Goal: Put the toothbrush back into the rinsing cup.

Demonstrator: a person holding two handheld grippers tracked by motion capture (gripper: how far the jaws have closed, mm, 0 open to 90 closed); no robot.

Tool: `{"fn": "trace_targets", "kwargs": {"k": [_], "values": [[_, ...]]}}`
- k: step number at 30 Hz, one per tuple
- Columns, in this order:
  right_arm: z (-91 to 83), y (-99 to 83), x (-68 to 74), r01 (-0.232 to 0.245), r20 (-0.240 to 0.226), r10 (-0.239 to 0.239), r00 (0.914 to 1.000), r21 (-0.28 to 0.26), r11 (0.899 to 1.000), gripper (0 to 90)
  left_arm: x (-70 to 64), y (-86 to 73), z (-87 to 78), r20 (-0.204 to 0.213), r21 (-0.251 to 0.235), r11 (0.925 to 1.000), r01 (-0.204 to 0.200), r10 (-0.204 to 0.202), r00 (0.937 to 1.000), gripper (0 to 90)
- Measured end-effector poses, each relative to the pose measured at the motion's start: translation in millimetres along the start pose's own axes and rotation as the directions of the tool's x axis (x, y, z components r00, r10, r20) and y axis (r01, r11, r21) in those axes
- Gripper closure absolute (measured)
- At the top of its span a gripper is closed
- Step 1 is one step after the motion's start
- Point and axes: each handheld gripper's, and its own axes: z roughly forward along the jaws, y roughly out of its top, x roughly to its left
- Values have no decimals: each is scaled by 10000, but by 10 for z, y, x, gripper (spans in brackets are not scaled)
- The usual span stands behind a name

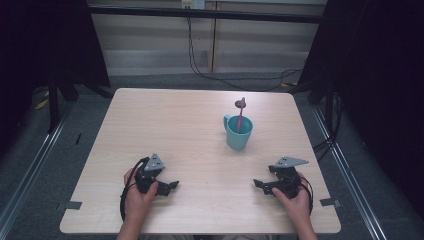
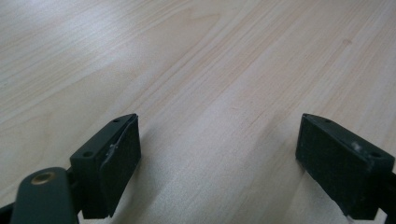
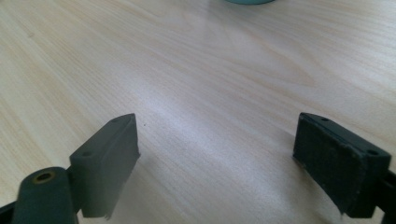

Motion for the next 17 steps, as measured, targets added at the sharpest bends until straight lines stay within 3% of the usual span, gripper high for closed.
{"fn": "trace_targets", "kwargs": {"k": [4,12,17], "values": [[-1,2,-31,-169,-233,167,9996,-75,9998,127,0,0,0,-3,-2,10000,2,-2,10000,138],[37,17,50,564,437,-575,9974,244,9981,124,0,0,0,0,-4,10000,4,-4,10000,138],[37,17,50,569,426,-579,9974,245,9981,124,-1,0,0,-1,-3,10000,4,-4,10000,138]]}}
